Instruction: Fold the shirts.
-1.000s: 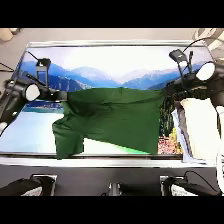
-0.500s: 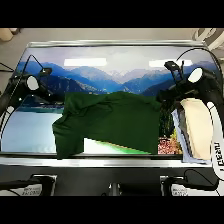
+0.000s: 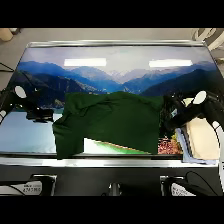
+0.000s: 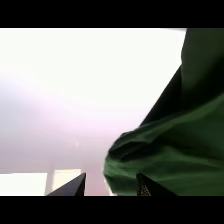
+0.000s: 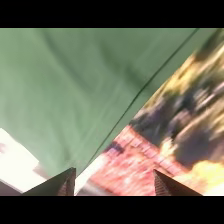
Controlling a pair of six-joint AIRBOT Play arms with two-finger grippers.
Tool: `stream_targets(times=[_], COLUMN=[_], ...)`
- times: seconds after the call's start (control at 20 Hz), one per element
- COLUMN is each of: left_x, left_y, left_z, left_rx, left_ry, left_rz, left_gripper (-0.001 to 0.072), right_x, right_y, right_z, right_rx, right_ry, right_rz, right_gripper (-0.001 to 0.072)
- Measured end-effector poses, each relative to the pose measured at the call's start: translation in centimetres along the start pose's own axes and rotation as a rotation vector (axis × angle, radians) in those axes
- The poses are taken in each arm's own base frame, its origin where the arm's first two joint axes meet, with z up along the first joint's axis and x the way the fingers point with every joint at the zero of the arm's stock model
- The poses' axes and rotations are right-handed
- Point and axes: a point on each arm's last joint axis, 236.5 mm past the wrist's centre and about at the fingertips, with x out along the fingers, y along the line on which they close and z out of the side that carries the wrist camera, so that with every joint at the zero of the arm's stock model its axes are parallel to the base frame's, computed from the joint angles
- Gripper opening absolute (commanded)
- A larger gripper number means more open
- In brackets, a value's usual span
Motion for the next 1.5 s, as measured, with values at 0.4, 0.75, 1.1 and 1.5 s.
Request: stream_targets(times=[0.4, 0.75, 1.1, 1.5], left_x=[2.9, 2.9, 1.4, -9.6], left_y=[-0.3, -2.6, -3.8, -5.7], left_z=[-0.8, 0.3, 0.4, 3.0], left_rx=[0.014, 0.026, 0.036, 0.114], left_ry=[0.056, 0.012, -0.024, -0.339], left_rz=[-0.043, -0.143, -0.182, -0.166], left_gripper=[0.0222, 0.0027, 0.0027, 0.0026], right_x=[2.7, 6.1, 8.8, 1.6], right_y=[2.2, 3.9, 6.5, 2.5], right_z=[-3.7, -7.1, -5.8, 2.0], right_rx=[0.015, 0.059, 0.161, 0.022], right_ry=[0.07, 0.144, 0.034, -0.255], right_rz=[0.079, 0.15, 0.256, 0.022], right_gripper=[0.0625, 0.0623, 0.0073, 0.0019])
